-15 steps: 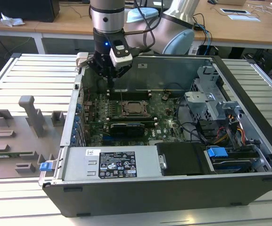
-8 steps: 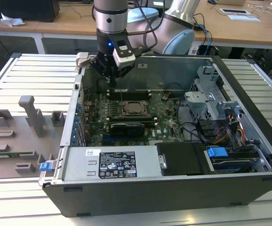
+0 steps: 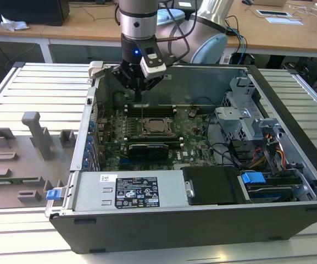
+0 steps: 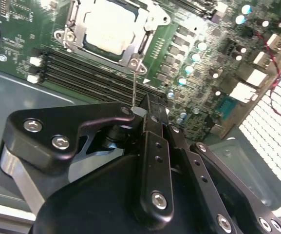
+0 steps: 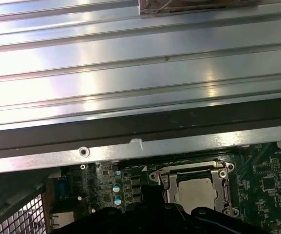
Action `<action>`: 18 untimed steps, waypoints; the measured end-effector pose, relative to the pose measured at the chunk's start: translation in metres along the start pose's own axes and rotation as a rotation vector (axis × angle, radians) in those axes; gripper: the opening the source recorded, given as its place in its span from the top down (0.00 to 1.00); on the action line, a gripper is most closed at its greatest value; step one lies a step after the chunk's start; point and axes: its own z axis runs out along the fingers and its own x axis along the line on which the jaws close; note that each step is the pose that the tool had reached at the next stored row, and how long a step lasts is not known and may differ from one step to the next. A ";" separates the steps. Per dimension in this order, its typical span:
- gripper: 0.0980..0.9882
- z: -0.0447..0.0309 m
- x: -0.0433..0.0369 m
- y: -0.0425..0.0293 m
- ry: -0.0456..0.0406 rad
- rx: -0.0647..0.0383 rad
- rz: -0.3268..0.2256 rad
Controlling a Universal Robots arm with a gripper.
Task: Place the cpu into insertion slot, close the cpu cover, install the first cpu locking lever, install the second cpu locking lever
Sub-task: 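Install the first cpu locking lever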
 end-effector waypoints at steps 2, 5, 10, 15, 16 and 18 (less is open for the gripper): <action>0.99 0.0010 -0.0043 0.0010 0.0005 0.000 0.000; 0.99 0.0033 -0.0086 0.0019 0.0014 0.000 0.000; 0.99 0.0147 -0.0098 0.0022 0.0021 0.000 -0.003; 0.99 0.0260 -0.0113 0.0023 0.0021 0.000 -0.027; 0.99 0.0299 -0.0120 0.0024 0.0021 0.000 -0.038; 0.99 0.0354 -0.0138 0.0027 0.0021 0.000 -0.050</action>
